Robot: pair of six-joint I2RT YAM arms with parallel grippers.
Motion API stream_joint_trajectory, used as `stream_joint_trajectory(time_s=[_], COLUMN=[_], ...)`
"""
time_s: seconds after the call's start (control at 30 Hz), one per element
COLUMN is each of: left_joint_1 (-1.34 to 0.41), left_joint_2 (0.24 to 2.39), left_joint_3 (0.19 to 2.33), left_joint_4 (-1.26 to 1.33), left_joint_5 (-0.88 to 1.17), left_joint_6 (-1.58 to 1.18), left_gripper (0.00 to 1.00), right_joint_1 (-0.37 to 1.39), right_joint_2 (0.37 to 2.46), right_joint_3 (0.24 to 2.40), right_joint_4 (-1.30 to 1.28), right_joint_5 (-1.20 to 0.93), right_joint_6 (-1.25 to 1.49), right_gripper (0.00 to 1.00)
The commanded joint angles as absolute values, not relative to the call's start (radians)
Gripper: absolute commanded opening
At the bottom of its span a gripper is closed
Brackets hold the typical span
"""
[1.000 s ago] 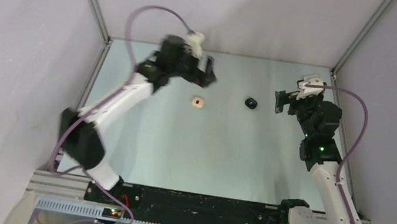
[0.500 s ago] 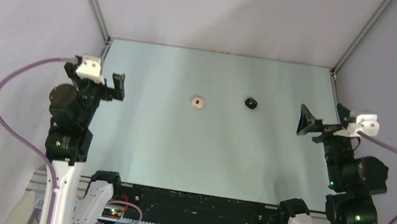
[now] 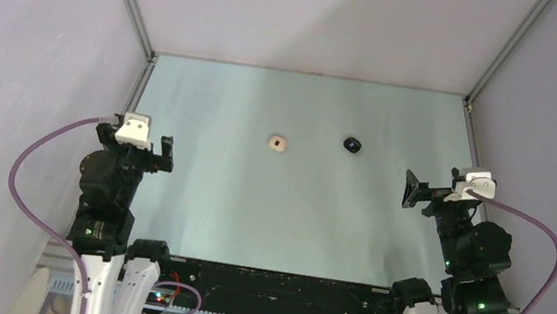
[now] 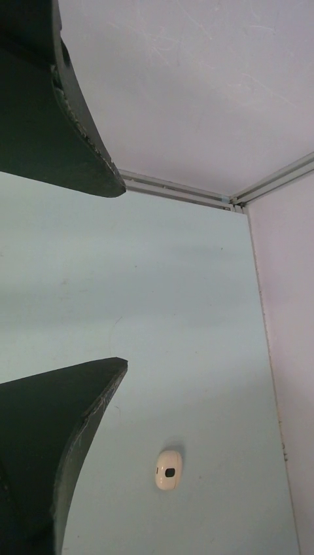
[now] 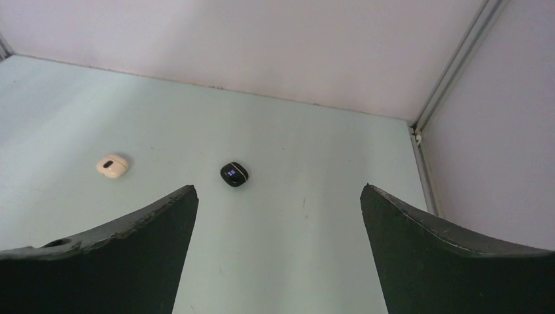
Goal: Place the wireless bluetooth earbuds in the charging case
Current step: Reset both arms
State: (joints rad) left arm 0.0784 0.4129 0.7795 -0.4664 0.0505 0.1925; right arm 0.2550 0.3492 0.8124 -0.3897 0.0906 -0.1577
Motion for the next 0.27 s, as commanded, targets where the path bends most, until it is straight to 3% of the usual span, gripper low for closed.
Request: stream_joint_trajectory(time_s=[0.0,0.23], left_joint_1=[0.089,0.092], left_joint_2=[0.422,0.419], left_joint_3=[0.751,0.753], left_joint_4=[-0.421,-0.417], left_joint_5=[0.039,0.006], left_joint_6=[0.187,0.175], left_gripper=[0.99,0.99], right_joint_1=[0.257,0.279], right_joint_2=[0.336,0.336], right_joint_3=[0.779,0.762], right_joint_4=[-0.298,-0.249], right_joint_5=[0.161,0.241], right_joint_6=[-0.191,-0.174], right_gripper=[1.00,0.99])
